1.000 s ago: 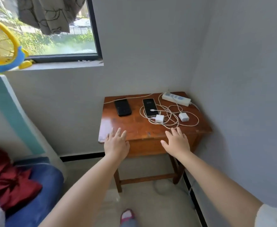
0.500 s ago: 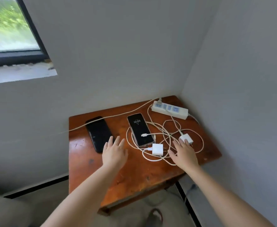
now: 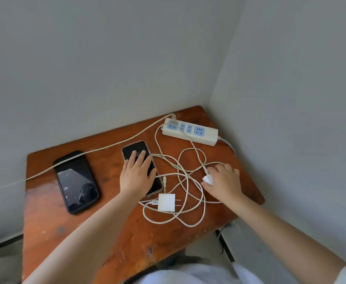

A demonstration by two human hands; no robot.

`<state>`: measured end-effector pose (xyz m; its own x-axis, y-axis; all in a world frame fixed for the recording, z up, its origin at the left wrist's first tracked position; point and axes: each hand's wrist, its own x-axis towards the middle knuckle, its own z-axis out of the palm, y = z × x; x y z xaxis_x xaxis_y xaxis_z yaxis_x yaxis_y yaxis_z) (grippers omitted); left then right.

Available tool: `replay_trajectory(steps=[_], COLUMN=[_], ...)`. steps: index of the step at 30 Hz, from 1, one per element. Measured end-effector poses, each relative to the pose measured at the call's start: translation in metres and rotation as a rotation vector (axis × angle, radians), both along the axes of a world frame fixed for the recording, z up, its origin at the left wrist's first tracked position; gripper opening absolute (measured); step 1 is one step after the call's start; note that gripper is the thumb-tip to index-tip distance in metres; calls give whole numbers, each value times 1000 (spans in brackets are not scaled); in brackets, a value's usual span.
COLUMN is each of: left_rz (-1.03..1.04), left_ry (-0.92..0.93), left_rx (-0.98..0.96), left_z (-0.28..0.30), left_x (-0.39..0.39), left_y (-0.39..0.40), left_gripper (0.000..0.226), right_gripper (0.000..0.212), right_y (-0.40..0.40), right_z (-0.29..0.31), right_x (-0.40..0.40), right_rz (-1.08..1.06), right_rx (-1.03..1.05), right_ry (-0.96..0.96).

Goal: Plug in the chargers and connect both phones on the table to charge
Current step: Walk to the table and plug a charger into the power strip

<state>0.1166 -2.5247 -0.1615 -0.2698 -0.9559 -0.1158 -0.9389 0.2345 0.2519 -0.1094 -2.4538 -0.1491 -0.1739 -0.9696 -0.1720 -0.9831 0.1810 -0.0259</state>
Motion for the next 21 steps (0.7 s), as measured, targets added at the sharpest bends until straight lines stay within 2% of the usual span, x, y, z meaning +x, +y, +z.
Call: replay_trajectory(steps=[6,15,21], left_rz=[-19,3,39], left_ry=[-93,-85,-97], left_rx=[43,19,27], left_z=[-9,6,7], left_x=[-10,-16,-9], left_y=[-12,-31,-33], left_gripper=[52,53,53], right_gripper=[46,49,36], right_y=[-13,-56,-73], right_z=[1,10,11], right_x=[-14,-13,-8], right_rz=[77,245,262], right_rx=[27,-194,-196], right_ry=[-70,-147,-162])
